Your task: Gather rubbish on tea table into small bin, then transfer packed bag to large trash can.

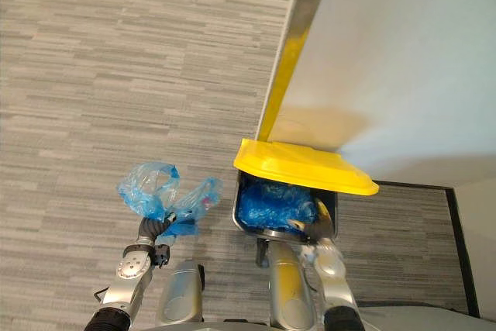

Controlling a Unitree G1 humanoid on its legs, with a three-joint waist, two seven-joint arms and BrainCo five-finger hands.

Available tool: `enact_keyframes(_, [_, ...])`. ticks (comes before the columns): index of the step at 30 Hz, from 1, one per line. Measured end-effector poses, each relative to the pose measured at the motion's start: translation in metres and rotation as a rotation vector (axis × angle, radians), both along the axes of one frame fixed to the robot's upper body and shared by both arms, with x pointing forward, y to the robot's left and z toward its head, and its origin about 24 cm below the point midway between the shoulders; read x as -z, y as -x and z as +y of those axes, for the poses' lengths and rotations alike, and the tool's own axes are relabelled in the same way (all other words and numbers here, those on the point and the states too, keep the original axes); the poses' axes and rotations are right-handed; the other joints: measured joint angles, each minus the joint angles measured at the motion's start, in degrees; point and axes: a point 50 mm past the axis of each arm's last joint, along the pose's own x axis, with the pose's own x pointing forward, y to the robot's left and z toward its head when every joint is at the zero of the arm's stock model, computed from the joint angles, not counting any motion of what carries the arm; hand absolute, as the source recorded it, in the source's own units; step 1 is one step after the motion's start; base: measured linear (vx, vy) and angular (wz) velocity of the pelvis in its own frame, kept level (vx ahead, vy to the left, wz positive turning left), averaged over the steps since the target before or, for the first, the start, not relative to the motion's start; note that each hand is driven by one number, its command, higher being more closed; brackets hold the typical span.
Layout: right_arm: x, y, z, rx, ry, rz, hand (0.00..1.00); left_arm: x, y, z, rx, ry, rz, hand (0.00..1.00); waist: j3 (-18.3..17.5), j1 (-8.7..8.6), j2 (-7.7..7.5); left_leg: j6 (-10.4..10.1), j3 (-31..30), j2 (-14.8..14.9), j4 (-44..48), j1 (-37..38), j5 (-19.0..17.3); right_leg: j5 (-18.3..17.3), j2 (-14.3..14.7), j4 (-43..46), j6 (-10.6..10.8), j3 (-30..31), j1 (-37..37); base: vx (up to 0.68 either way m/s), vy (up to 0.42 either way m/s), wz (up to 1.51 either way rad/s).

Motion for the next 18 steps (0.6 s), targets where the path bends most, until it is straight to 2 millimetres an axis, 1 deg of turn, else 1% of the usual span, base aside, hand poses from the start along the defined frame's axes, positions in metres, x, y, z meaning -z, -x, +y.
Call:
enact_keyframes(1, [-0.008,-0.009,0.004,-0.015,0.006,-0.032,0.00,-0.001,-0.001,-0.002,0.015,0.000,-0.004,1.00,-0.1,0.07,0.19,0.0,-0.6,-0.4,0.0,-0.7,0.2,0.2,-0.3,-0.2,0.2,-0.4,-0.3,-0.10,0.000,0.48])
enact_keyframes(3, [-0.046,-0.043,0.018,-0.067,0.039,-0.169,0.00,-0.001,-0.002,-0.010,0.061,0.007,-0.009,1.00,0.0,1.82,0.39,-0.2,-1.6,-1.1,-0.9,-2.0,1.5,1.1,-0.9,-0.8,-0.3,-1.0,-0.9,-0.09,-0.025,0.29])
enact_keyframes(4, [-0.055,-0.051,0.018,-0.072,0.054,-0.199,0.00,-0.001,-0.002,-0.011,0.067,0.007,-0.008,1.00,0.0,2.01,0.44,-0.3,-1.9,-1.3,-1.2,-2.1,1.9,1.2,-1.0,-1.0,-0.2,-1.3,-0.9,-0.04,-0.039,0.22])
enact_keyframes(5, [-0.067,-0.060,0.016,-0.078,0.086,-0.234,0.00,-0.001,-0.003,-0.013,0.076,0.006,-0.012,1.00,0.0,2.26,0.50,-0.5,-2.4,-1.7,-1.6,-2.4,2.4,1.3,-1.1,-1.2,-0.4,-1.8,-0.9,-0.04,-0.042,0.27])
enact_keyframes(6, [-0.091,-0.075,0.006,-0.073,0.167,-0.306,0.00,-0.007,-0.007,-0.015,0.095,0.001,-0.037,1.00,0.2,2.79,0.87,-0.9,-3.2,-1.5,-1.9,-3.2,3.1,2.1,-1.2,-2.1,-1.1,-2.6,-1.0,-0.03,-0.034,0.22])
enact_keyframes(7, [-0.096,-0.077,0.005,-0.072,0.178,-0.319,0.00,-0.008,-0.008,-0.016,0.099,0.000,-0.042,1.00,0.3,2.77,0.91,-0.9,-3.4,-1.4,-1.9,-3.3,3.2,2.2,-1.1,-2.1,-1.1,-2.7,-1.0,-0.03,-0.039,0.16])
enact_keyframes(9, [-0.135,-0.099,-0.010,-0.057,0.262,-0.407,0.00,-0.019,-0.017,-0.022,0.137,0.007,-0.094,1.00,0.4,2.69,1.12,-1.2,-3.5,-0.9,-2.0,-3.7,3.7,3.0,-0.7,-2.9,-1.3,-3.1,-1.0,-0.03,-0.034,0.00])
enact_keyframes(10, [-0.142,-0.104,-0.014,-0.054,0.283,-0.413,0.00,-0.023,-0.020,-0.024,0.151,0.012,-0.112,1.00,0.4,2.68,1.12,-1.3,-3.4,-0.8,-2.0,-3.8,3.7,3.3,-0.5,-3.3,-1.5,-3.0,-1.0,-0.03,-0.022,-0.11])
enact_keyframes(11, [-0.150,-0.111,-0.019,-0.052,0.315,-0.412,0.00,-0.032,-0.025,-0.031,0.188,0.022,-0.153,1.00,0.4,2.73,1.22,-1.3,-3.4,-0.4,-2.0,-4.2,3.7,4.1,0.0,-4.4,-1.4,-3.0,-1.0,-0.04,-0.008,-0.10])
enact_keyframes(12, [-0.154,-0.114,-0.020,-0.054,0.330,-0.412,0.00,-0.036,-0.028,-0.035,0.205,0.035,-0.174,1.00,0.6,2.73,1.32,-1.4,-3.3,-0.2,-2.0,-4.5,3.8,4.5,0.2,-4.9,-1.2,-3.0,-1.0,-0.05,-0.002,-0.13])
enact_keyframes(13, [-0.159,-0.116,-0.020,-0.066,0.350,-0.418,0.00,-0.048,-0.035,-0.047,0.252,0.065,-0.221,1.00,1.3,2.70,1.61,-1.4,-2.7,0.4,-2.0,-4.7,3.8,5.4,0.6,-6.2,-1.3,-2.9,-0.7,-0.05,0.006,-0.11])
enact_keyframes(14, [-0.161,-0.117,-0.019,-0.068,0.350,-0.422,0.00,-0.052,-0.037,-0.052,0.274,0.072,-0.238,1.00,1.5,2.71,1.64,-1.3,-2.4,0.5,-1.9,-4.8,3.8,5.8,0.8,-6.6,-1.1,-2.7,-0.6,-0.05,0.020,-0.17])
enact_keyframes(15, [-0.165,-0.118,-0.018,-0.070,0.345,-0.431,0.00,-0.060,-0.040,-0.064,0.317,0.094,-0.271,1.00,1.8,2.68,1.80,-1.3,-2.0,0.6,-1.7,-5.0,3.7,6.2,1.0,-7.5,-0.6,-2.3,-0.6,-0.05,0.035,-0.16])
enact_keyframes(16, [-0.170,-0.120,-0.017,-0.071,0.347,-0.439,0.00,-0.069,-0.043,-0.077,0.374,0.110,-0.309,1.00,2.1,2.44,2.04,-1.2,-1.5,0.8,-1.4,-5.4,3.7,6.6,1.2,-8.3,-0.2,-2.2,-0.5,-0.05,0.042,-0.15])
enact_keyframes(17, [-0.173,-0.122,-0.016,-0.073,0.350,-0.444,0.00,-0.074,-0.044,-0.083,0.405,0.118,-0.330,1.00,2.5,2.35,2.14,-1.2,-1.1,1.0,-1.2,-5.4,3.7,6.9,1.3,-8.6,0.0,-2.1,-0.4,-0.05,0.052,-0.12])
enact_keyframes(18, [-0.179,-0.125,-0.013,-0.085,0.358,-0.452,0.00,-0.085,-0.046,-0.097,0.463,0.136,-0.371,1.00,3.2,1.95,2.25,-1.1,-0.5,1.2,-0.8,-5.4,3.7,7.3,1.4,-9.1,0.0,-1.8,-0.1,-0.04,0.050,-0.10])
